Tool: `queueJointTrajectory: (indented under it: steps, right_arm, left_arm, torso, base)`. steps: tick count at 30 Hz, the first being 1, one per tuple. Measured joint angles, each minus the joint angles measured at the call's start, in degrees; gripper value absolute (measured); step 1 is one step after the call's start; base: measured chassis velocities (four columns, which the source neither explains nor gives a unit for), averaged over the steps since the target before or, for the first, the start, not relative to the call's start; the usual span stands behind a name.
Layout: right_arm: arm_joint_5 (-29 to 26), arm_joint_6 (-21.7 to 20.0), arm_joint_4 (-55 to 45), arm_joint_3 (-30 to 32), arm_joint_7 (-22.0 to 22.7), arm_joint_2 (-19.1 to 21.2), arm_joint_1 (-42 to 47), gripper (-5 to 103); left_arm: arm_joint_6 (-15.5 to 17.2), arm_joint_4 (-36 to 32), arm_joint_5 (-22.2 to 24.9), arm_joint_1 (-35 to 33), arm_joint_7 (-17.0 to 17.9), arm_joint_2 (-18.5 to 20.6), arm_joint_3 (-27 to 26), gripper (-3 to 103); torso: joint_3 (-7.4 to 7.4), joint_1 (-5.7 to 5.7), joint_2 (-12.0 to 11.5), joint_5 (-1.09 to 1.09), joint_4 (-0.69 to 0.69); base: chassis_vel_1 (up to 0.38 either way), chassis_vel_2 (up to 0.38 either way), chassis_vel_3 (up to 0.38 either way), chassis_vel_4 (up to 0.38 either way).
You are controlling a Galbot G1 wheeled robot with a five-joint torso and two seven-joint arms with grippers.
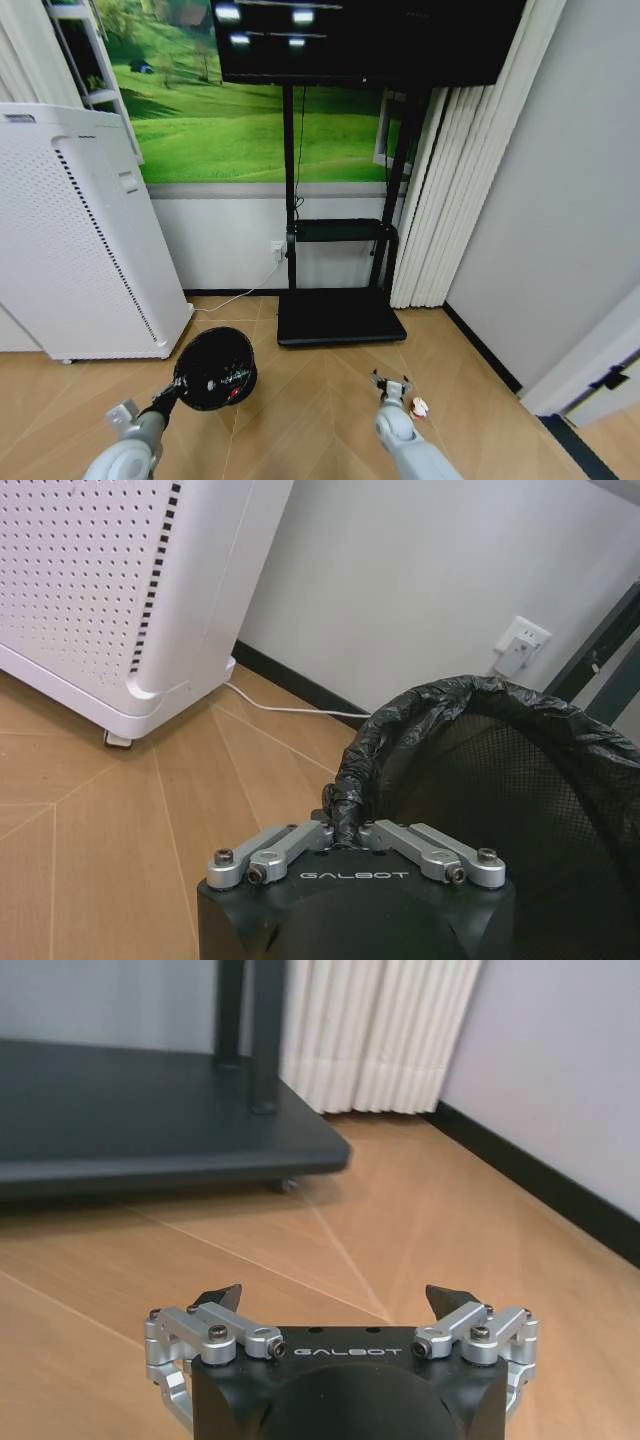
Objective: Pick up the trash bin and place the garbage on the floor into it.
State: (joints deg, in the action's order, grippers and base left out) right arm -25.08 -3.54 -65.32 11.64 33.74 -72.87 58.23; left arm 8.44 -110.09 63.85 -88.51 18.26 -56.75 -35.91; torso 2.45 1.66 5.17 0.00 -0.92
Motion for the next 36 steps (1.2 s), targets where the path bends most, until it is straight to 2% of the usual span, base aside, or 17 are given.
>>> queueJointTrajectory:
  steps: [9,22,23,27,28,29,30,32,33,35,36]
  right_arm:
    - [1.49,3.27,10.12,1.95,-0.98,-0.69,-1.41,100]
    - [-3.12,1.23,12.85,2.46,-1.02,-1.19,-1.73,100]
    - [-3.42,1.12,13.10,2.46,-1.02,-1.08,-1.75,103]
    - [-4.50,0.93,13.33,2.49,-1.03,-0.75,-1.67,101]
    - [-4.83,0.87,13.15,2.50,-1.03,-0.63,-1.45,96]
    - [-4.89,0.87,12.94,2.49,-1.02,-0.61,-1.33,86]
    - [-4.89,0.87,12.94,2.49,-1.02,-0.61,-1.33,86]
    - [-4.91,0.86,12.67,2.37,-0.99,-0.66,-1.18,76]
    - [-4.91,0.86,12.67,2.37,-0.99,-0.66,-1.18,76]
    - [-4.90,0.86,12.58,2.15,-0.94,-0.79,-1.15,65]
    - [-4.90,0.86,12.58,2.15,-0.94,-0.79,-1.15,65]
  left_arm:
    - [0.01,0.25,-0.35,0.79,-0.01,-0.14,1.99,4]
    - [0.01,0.12,-0.30,0.73,-0.06,0.10,1.96,4]
    - [0.01,0.13,-0.32,0.74,-0.07,0.09,2.03,4]
    - [0.01,0.14,-0.43,0.83,-0.09,0.09,2.16,4]
    - [0.01,0.15,-0.43,0.89,-0.09,0.14,2.18,4]
    - [0.01,0.14,-0.42,0.96,-0.10,0.21,2.21,4]
    - [0.01,0.14,-0.42,0.96,-0.10,0.21,2.21,4]
    - [0.01,0.13,-0.41,1.00,-0.10,0.28,2.27,4]
    - [0.01,0.13,-0.41,1.00,-0.10,0.28,2.27,4]
    - [0.00,0.03,-0.42,0.90,-0.10,0.29,2.25,4]
    - [0.00,0.03,-0.42,0.90,-0.10,0.29,2.25,4]
  torso:
    - [0.00,0.00,-0.01,0.01,-0.01]
    - [0.00,0.00,-0.01,0.00,0.00]
    - [0.00,0.00,-0.01,0.00,0.00]
    - [-0.01,0.00,-0.01,0.00,0.00]
    - [0.00,0.00,-0.01,0.00,0.00]
    - [0.00,0.00,-0.01,0.00,0.00]
    - [0.00,0.00,-0.01,0.00,0.00]
    - [0.00,0.00,-0.01,0.00,0.00]
    - [0.00,0.00,-0.01,0.00,0.00]
    - [0.00,0.00,-0.01,0.00,0.00]
    - [0.00,0.00,-0.01,0.00,0.00]
  base:
    - [0.000,0.000,0.000,0.000]
    - [0.000,0.000,0.000,0.000]
    - [0.000,0.000,0.000,0.000]
    - [0.000,0.000,0.000,0.000]
    - [0.000,0.000,0.000,0.000]
    - [0.000,0.000,0.000,0.000]
    - [0.000,0.000,0.000,0.000]
    - [0.000,0.000,0.000,0.000]
    - [0.000,0.000,0.000,0.000]
    - [0.000,0.000,0.000,0.000]
    - [0.000,0.000,0.000,0.000]
